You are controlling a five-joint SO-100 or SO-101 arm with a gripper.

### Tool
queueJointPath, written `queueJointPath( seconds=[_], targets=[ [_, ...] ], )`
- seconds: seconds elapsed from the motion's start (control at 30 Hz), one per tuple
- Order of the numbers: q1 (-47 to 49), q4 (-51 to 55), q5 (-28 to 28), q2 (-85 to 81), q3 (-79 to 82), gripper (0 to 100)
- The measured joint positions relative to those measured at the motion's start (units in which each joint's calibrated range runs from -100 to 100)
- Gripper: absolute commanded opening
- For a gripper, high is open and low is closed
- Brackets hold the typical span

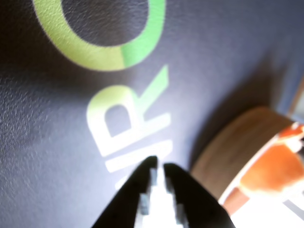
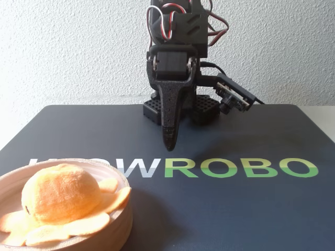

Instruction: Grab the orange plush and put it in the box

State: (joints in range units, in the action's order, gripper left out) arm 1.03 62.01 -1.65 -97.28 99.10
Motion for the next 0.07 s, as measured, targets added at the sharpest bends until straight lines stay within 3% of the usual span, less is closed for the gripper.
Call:
queueJointPath(
  seconds=[0.07],
  targets=[
    [0.0, 0.0, 0.0, 0.0, 0.0, 1]
  ],
)
